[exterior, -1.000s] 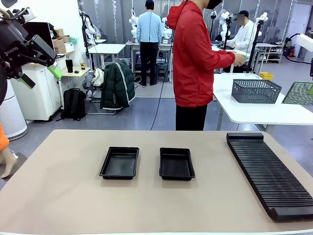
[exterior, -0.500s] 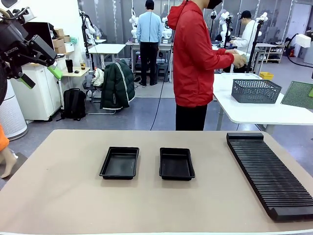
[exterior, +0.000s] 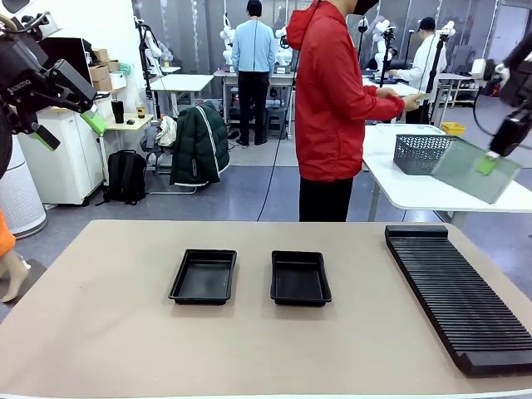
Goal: Inspect and transfer BCBs to ESD trays.
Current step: Pick up the Blank PCB from the PCB Rack and place it in the left ESD tray.
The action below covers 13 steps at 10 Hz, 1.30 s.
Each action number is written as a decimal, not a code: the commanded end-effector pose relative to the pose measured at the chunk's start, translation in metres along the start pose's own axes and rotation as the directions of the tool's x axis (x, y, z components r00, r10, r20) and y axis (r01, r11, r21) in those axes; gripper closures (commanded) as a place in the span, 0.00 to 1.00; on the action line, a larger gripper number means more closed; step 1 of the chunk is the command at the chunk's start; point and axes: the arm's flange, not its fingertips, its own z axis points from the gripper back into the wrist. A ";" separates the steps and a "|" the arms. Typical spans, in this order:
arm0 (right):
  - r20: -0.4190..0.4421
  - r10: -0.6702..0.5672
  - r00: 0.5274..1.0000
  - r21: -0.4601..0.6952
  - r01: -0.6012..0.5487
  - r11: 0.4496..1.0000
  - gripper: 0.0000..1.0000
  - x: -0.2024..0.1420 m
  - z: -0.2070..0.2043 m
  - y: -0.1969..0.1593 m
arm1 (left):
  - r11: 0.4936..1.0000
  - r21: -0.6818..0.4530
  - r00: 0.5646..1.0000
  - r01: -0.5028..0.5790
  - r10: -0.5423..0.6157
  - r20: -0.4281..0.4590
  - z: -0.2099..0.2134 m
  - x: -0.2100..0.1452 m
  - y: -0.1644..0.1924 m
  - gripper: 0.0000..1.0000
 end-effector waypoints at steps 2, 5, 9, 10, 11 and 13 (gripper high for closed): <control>0.160 -0.217 0.963 0.133 0.196 0.971 0.97 0.014 -0.078 0.025 | 1.000 0.000 1.000 -0.001 0.001 0.002 0.000 0.000 0.000 0.00; 0.200 -0.423 0.884 0.284 0.361 0.888 0.97 0.033 -0.163 0.051 | 1.000 0.000 1.000 -0.001 0.001 0.002 0.000 0.000 0.000 0.00; 0.238 -0.538 0.809 0.472 0.388 0.792 0.97 0.073 -0.266 0.080 | 1.000 0.000 1.000 -0.001 0.001 0.002 0.000 0.000 0.000 0.00; 0.243 -0.559 0.793 0.496 0.393 0.774 0.97 0.087 -0.292 0.090 | 1.000 0.000 1.000 -0.001 0.001 0.002 0.000 0.000 0.000 0.00; 0.251 -0.562 0.788 0.518 0.381 0.766 0.97 0.102 -0.314 0.098 | 1.000 0.000 1.000 -0.001 0.001 0.002 0.000 0.000 0.000 0.00; 0.260 -0.597 0.759 0.577 0.374 0.726 0.97 0.131 -0.355 0.107 | 1.000 0.000 1.000 -0.001 0.001 0.002 0.000 0.000 0.000 0.00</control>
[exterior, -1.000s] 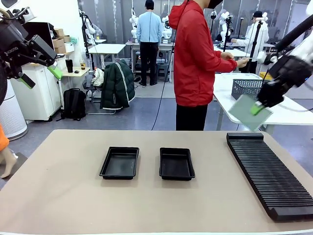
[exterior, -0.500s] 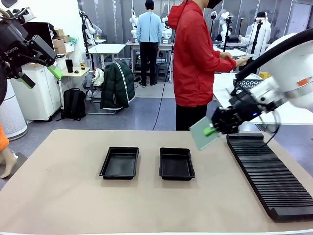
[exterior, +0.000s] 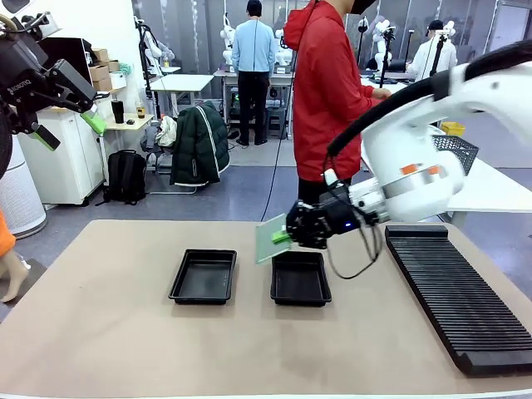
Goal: Inspect and transfer BCBs to ESD trays.
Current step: Pick up the Blank PCB from the PCB Rack and place it in the left ESD tray.
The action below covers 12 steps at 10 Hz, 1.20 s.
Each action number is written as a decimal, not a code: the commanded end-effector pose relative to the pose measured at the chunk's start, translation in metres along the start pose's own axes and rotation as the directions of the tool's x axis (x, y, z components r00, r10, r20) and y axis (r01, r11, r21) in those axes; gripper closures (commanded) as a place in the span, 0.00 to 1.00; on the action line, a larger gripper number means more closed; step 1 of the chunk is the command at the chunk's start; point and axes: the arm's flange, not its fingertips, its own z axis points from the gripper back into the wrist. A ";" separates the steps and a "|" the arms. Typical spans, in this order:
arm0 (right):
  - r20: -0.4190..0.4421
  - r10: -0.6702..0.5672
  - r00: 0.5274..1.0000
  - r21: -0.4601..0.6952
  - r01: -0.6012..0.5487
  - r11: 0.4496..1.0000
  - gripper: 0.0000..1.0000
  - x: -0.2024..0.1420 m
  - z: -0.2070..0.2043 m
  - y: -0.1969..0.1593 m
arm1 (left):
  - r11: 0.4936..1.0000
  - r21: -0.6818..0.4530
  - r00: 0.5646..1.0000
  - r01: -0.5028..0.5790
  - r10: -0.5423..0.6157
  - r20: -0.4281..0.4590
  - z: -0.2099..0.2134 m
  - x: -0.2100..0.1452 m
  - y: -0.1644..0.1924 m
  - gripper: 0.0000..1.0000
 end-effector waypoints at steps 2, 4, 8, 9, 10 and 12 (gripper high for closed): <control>0.023 -0.023 0.999 0.080 0.021 0.997 0.97 0.026 -0.075 -0.012 | 1.000 0.000 1.000 -0.001 0.001 0.002 -0.001 0.000 0.001 0.00; 0.014 -0.035 0.999 0.087 0.033 0.996 0.97 0.038 -0.111 -0.015 | 1.000 0.000 1.000 -0.001 0.001 0.002 -0.001 0.000 0.001 0.00; -0.015 -0.042 0.999 0.031 0.042 0.999 0.97 0.054 -0.160 -0.012 | 1.000 0.000 1.000 -0.001 0.001 0.002 -0.001 0.000 0.001 0.00; -0.019 -0.048 0.999 0.008 0.048 0.999 0.97 0.056 -0.170 -0.010 | 1.000 0.000 1.000 -0.001 0.001 0.002 -0.001 0.000 0.001 0.00; -0.019 -0.059 0.998 -0.021 0.058 0.998 0.97 0.056 -0.178 -0.005 | 1.000 0.000 1.000 -0.001 0.001 0.002 -0.001 0.000 0.001 0.00; -0.041 -0.071 0.997 -0.068 0.068 0.995 0.97 0.054 -0.193 -0.001 | 1.000 0.000 1.000 -0.001 0.001 0.002 -0.001 0.000 0.001 0.00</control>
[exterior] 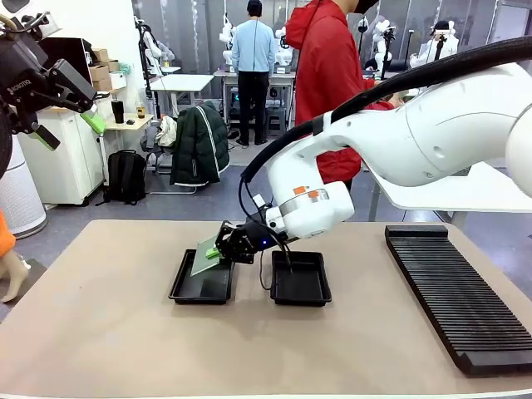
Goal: Inspect and transfer BCBs to ESD trays.
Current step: Pick up the Blank PCB from the PCB Rack and place it in the left ESD tray.
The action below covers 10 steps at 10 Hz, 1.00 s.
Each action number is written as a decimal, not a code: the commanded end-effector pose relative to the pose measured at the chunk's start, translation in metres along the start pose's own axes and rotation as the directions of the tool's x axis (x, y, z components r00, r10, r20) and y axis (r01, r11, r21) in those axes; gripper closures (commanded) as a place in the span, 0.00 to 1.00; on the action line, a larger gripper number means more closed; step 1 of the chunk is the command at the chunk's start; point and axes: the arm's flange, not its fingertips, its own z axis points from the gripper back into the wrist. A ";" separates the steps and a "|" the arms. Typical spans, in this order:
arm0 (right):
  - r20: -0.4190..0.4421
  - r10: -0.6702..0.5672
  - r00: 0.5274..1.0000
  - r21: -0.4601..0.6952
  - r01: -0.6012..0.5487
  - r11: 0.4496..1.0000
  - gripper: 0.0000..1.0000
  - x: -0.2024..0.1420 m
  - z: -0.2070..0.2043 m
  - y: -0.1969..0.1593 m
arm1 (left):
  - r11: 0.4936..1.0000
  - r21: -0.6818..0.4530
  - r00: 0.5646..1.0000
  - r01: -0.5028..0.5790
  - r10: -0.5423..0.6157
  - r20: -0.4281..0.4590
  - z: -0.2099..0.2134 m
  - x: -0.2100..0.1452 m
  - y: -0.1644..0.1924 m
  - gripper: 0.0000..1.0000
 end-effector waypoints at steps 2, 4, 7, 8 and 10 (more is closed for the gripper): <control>-0.014 -0.043 0.999 -0.085 0.041 0.996 0.97 0.005 -0.023 0.007 | 1.000 0.000 1.000 -0.001 0.001 0.002 -0.001 0.000 0.001 0.00; -0.022 -0.052 0.998 -0.116 0.049 0.992 0.97 0.004 -0.032 0.008 | 1.000 0.000 1.000 -0.001 0.001 0.002 -0.001 0.000 0.001 0.00; -0.014 -0.071 0.997 -0.154 0.068 0.986 0.97 0.004 -0.041 0.007 | 1.000 0.000 1.000 -0.001 0.001 0.002 -0.001 0.000 0.001 0.00; -0.017 -0.081 0.997 -0.162 0.077 0.984 0.97 0.005 -0.044 0.005 | 1.000 0.000 1.000 -0.001 0.001 0.002 -0.001 0.000 0.001 0.00; -0.027 -0.089 0.996 -0.175 0.083 0.981 0.97 0.006 -0.050 0.003 | 1.000 0.000 1.000 -0.001 0.001 0.002 -0.001 0.000 0.001 0.00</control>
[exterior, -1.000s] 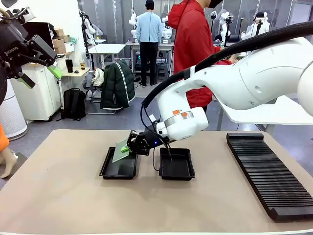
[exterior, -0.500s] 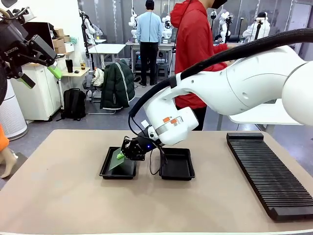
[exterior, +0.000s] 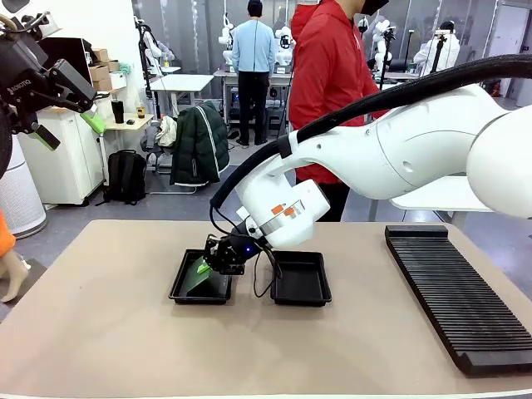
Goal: Inspect and transfer BCBs to ESD trays.
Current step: Pick up the Blank PCB from the PCB Rack and place it in the left ESD tray.
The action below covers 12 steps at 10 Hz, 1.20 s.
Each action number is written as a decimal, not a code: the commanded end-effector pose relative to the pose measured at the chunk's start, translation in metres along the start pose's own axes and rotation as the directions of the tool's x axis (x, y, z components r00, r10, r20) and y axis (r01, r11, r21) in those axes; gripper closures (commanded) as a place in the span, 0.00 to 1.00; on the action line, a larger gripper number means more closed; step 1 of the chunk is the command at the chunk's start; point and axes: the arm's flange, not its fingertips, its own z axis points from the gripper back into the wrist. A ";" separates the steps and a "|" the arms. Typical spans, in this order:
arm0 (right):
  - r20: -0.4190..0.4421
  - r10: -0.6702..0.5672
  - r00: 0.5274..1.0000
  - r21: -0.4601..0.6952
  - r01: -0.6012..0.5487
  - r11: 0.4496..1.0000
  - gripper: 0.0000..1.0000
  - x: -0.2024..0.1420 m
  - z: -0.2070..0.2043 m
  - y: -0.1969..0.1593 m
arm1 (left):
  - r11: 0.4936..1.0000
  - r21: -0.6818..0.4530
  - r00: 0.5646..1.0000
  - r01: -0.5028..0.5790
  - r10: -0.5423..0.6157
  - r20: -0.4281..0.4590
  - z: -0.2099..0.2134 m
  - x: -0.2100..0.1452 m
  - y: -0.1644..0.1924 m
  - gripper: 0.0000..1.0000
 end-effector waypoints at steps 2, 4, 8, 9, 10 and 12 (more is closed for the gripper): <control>0.006 0.004 1.000 0.007 -0.004 1.000 0.97 -0.001 0.004 0.001 | 1.000 0.000 1.000 -0.001 0.001 0.002 -0.001 0.000 0.001 0.00; 0.006 0.004 1.000 0.007 -0.004 1.000 0.97 -0.001 0.004 0.001 | 1.000 0.000 1.000 -0.001 0.001 0.002 -0.001 0.000 0.001 0.00; 0.007 -0.016 1.000 -0.028 0.016 0.999 0.95 0.001 0.003 0.005 | 1.000 0.000 1.000 -0.001 0.001 0.002 -0.001 0.000 0.001 0.00; 0.012 -0.020 1.000 -0.052 0.021 0.998 0.87 -0.001 0.004 0.010 | 1.000 0.000 1.000 -0.001 0.001 0.002 -0.001 0.000 0.001 0.00; 0.008 -0.018 1.000 -0.080 0.018 0.997 0.81 -0.003 0.004 0.015 | 1.000 0.000 1.000 -0.001 0.001 0.002 -0.001 0.000 0.001 0.00; -0.002 -0.003 1.000 -0.140 0.003 0.990 0.68 -0.004 0.003 0.031 | 1.000 0.000 1.000 -0.001 0.001 0.002 -0.001 0.000 0.001 0.00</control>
